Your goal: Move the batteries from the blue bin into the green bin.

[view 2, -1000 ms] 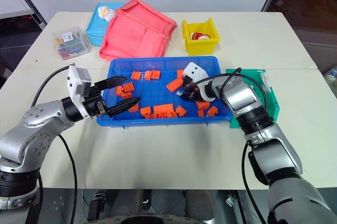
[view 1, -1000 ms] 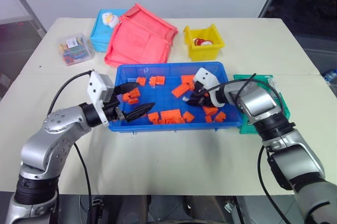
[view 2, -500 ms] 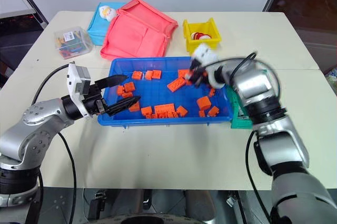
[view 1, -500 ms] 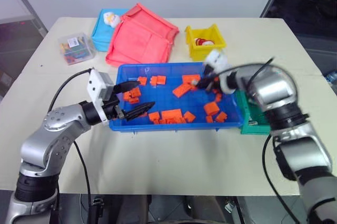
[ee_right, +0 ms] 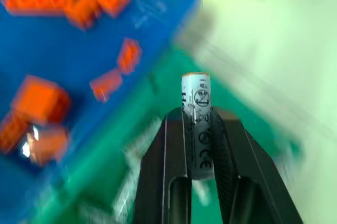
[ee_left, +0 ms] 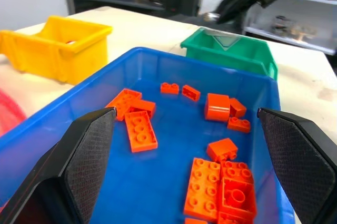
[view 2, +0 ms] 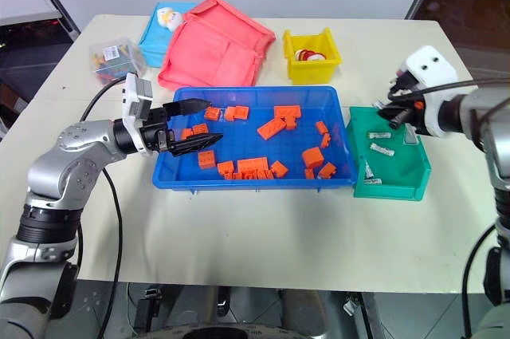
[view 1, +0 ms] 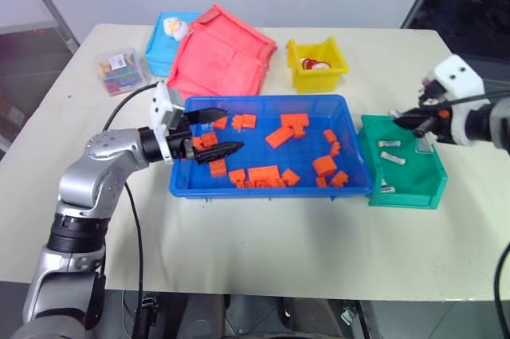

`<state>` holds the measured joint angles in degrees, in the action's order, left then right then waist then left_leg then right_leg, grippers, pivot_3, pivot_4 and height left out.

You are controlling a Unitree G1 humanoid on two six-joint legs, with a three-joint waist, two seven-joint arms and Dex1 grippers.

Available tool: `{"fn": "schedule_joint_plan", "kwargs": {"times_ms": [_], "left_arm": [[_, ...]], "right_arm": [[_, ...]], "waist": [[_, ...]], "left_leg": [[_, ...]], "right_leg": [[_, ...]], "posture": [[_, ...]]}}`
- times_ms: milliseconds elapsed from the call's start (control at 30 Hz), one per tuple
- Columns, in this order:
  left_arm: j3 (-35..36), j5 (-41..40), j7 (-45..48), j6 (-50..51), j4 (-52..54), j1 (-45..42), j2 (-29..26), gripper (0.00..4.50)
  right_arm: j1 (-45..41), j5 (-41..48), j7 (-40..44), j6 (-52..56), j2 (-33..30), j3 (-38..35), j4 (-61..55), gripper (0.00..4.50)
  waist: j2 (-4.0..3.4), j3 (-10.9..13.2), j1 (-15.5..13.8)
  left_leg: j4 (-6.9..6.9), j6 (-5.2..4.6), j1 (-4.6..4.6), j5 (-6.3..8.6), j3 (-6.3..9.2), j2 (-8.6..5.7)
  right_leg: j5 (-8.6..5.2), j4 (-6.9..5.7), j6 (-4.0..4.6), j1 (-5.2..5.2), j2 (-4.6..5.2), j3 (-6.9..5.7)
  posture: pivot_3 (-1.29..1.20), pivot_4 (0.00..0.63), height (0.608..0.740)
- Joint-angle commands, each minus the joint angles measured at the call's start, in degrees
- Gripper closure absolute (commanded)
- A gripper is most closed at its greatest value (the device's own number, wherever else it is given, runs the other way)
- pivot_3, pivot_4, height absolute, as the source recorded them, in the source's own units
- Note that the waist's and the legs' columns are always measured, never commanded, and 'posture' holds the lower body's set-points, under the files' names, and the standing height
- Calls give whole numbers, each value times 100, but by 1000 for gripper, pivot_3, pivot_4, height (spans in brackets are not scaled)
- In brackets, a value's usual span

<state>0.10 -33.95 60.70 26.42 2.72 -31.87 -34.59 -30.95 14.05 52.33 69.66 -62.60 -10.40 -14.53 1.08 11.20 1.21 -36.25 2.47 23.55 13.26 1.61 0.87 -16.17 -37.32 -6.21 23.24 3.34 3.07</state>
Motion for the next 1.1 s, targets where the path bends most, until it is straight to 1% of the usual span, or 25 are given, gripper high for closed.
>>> {"fn": "schedule_joint_plan", "kwargs": {"times_ms": [33,167,233,267,467,567,633,733,833,967,1100], "left_arm": [[-75,131,297,-229,-198,-234,27,0],[-137,236,429,-332,-415,-387,133,0],[-146,270,466,-356,-454,-420,175,0],[-148,284,476,-360,-456,-424,191,0],[-59,303,475,-299,-345,-349,179,0],[98,265,326,-296,-294,-313,182,0],[331,212,74,-313,-337,-356,212,0],[826,152,-332,-357,-422,-389,122,0],[1296,135,-642,-317,-458,-299,-96,0],[1870,346,-1079,-390,-430,195,-498,0],[2436,805,-1883,-791,-540,844,-630,0]], "right_arm": [[329,254,-93,221,-139,-620,-564,4462],[784,367,-287,237,-8,-868,-650,4462],[872,404,-408,158,69,-889,-579,3438],[895,418,-449,114,92,-887,-546,3111],[625,531,-690,-109,160,-655,-283,92],[333,615,-768,-355,314,-604,-26,35],[170,517,-866,-845,417,-652,304,35],[28,307,-1102,-1587,453,-858,1019,35],[12,219,-1361,-2080,449,-1161,1705,35],[372,118,-1479,-2926,448,-1532,2473,35],[554,139,-1848,-3664,693,-1931,3212,35]], "waist": [[-1,-1,11],[-1,0,-12],[-1,0,-18],[-1,0,-18],[-1,0,-13],[-1,0,-9],[0,0,-14],[0,0,-19],[0,0,-25],[-1,0,-21],[-1,0,-3]], "left_leg": [[0,0,-2,0,0,1],[-1,0,-3,0,3,4],[-2,0,-2,0,2,3],[-2,0,-2,0,2,3],[-2,0,-2,0,3,3],[-2,0,-2,0,4,3],[-2,0,-2,0,4,3],[-2,0,-2,0,5,3],[0,0,-1,0,3,3],[1,0,-2,0,2,2],[0,0,-5,0,-4,3]], "right_leg": [[0,-2,0,0,-1,0],[0,-4,0,-3,-7,1],[0,-3,0,-4,-6,1],[0,-3,0,-4,-5,1],[0,-4,0,-4,-5,1],[0,-4,0,-4,-5,1],[0,-5,0,-4,-5,1],[0,-4,0,-4,-5,0],[0,-3,0,-3,-3,0],[0,-3,0,-2,-2,1],[0,-4,0,-4,0,4]], "posture": [[0,150,740],[0,150,740],[0,150,740],[0,150,740],[0,150,740],[0,150,740],[0,150,740],[0,150,740],[0,150,740],[0,150,740],[0,150,740]]}}
